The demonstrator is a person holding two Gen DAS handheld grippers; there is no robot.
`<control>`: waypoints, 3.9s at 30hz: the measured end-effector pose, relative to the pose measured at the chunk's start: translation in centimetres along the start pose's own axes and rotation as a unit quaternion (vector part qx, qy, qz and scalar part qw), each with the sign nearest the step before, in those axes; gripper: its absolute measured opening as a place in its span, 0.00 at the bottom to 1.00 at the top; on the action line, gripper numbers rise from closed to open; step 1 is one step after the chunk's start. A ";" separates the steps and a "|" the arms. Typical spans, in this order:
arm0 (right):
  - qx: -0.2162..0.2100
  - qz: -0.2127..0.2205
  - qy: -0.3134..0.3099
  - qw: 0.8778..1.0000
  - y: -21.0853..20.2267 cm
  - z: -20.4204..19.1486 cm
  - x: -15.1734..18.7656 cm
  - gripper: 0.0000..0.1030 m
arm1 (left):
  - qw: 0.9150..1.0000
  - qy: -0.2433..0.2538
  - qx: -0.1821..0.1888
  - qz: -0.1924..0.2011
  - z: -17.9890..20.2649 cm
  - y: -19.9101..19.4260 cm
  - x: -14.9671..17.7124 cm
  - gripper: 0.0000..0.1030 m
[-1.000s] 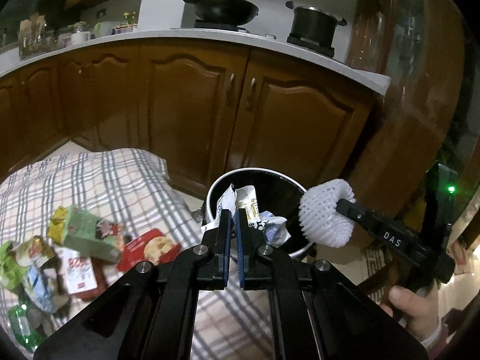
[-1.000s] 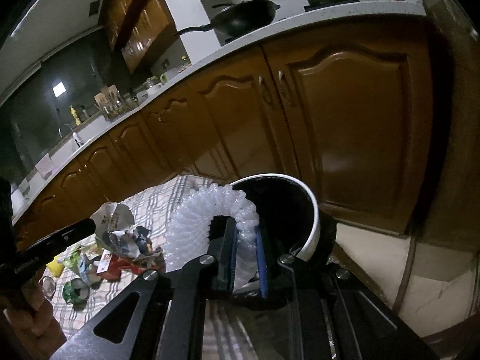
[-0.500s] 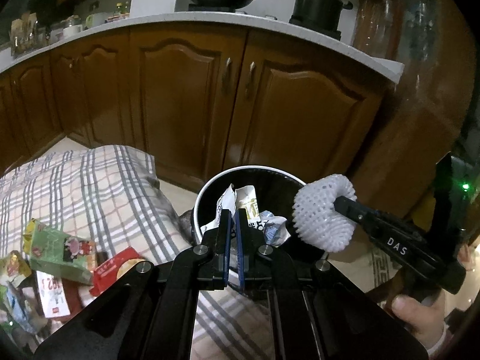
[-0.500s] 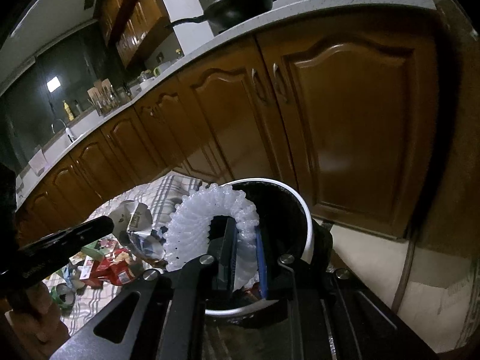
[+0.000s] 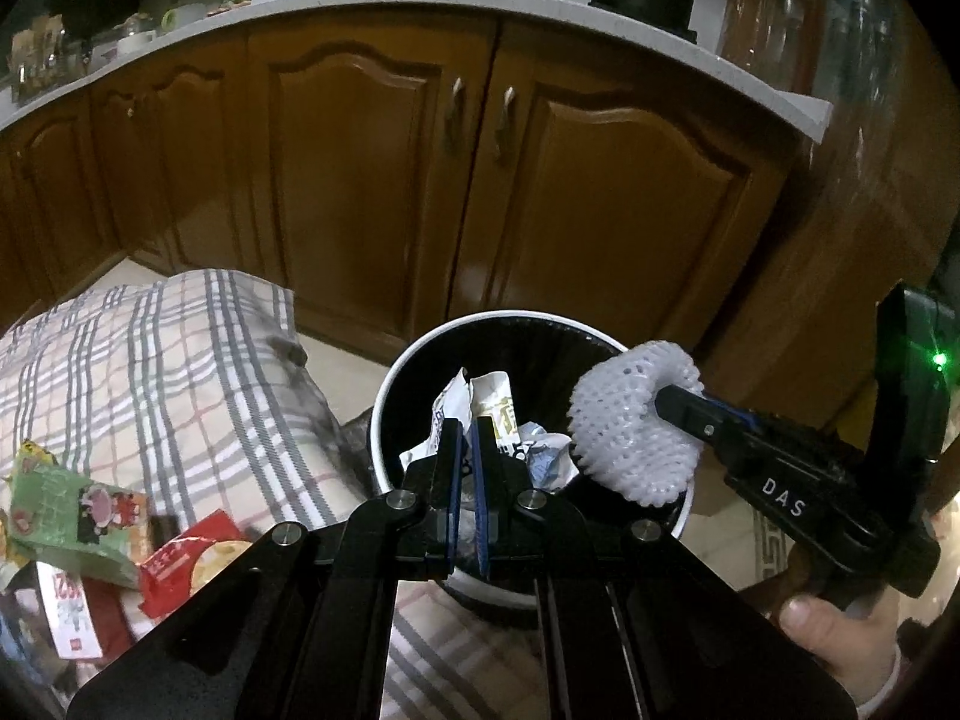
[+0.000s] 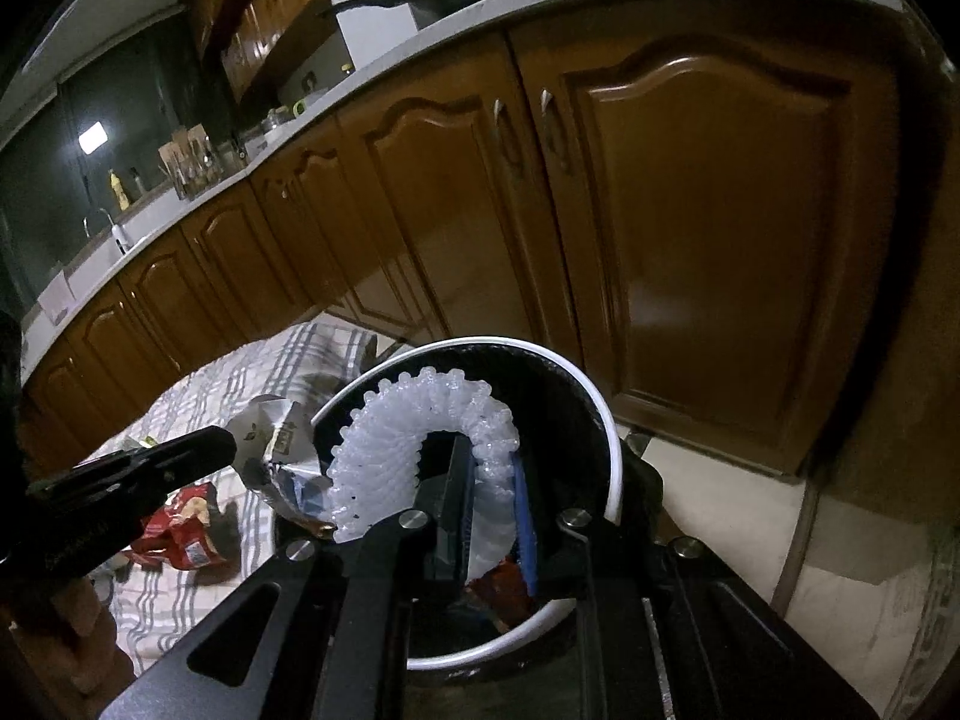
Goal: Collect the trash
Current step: 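Carry both items over the white bin and open both tools to drop them, then move both open tools back from the bin to the table, then grasp the blue-white crumpled bag with the left tool while the right tool grasps the red snack bag, then carry both bags over the white bin and open both tools to drop them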
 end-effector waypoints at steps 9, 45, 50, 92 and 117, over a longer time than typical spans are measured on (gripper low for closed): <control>-0.007 -0.011 0.012 1.000 0.2 0.5 0.1 0.52 | 1.000 -0.011 -0.006 0.005 -0.4 -0.9 0.8 0.46; -0.131 -0.015 -0.029 0.991 -5.1 -14.7 7.1 0.85 | 0.979 -0.140 -0.132 0.069 -15.4 -18.8 12.4 0.68; -0.137 -0.020 -0.037 0.990 -5.1 -15.9 7.8 0.85 | 0.976 -0.150 -0.141 0.070 -16.5 -19.5 13.3 0.68; -0.165 -0.083 -0.066 0.981 1.5 -20.0 8.1 0.58 | 0.974 -0.174 -0.144 0.004 -21.1 -15.4 13.1 0.37; -0.143 -0.003 -0.014 0.990 -5.7 -12.8 4.8 0.58 | 0.992 -0.091 -0.069 0.046 -10.8 -16.5 8.6 0.37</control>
Point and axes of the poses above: each gripper's, at about its wrist camera, not at the fingertips, and y roughly the way its jaws point, z to its right, x to its underside, the point moved 7 cm from there along y, roughly the way its jaws point, and after that the axes turned 6 degrees about x, right-handed, at the moved point
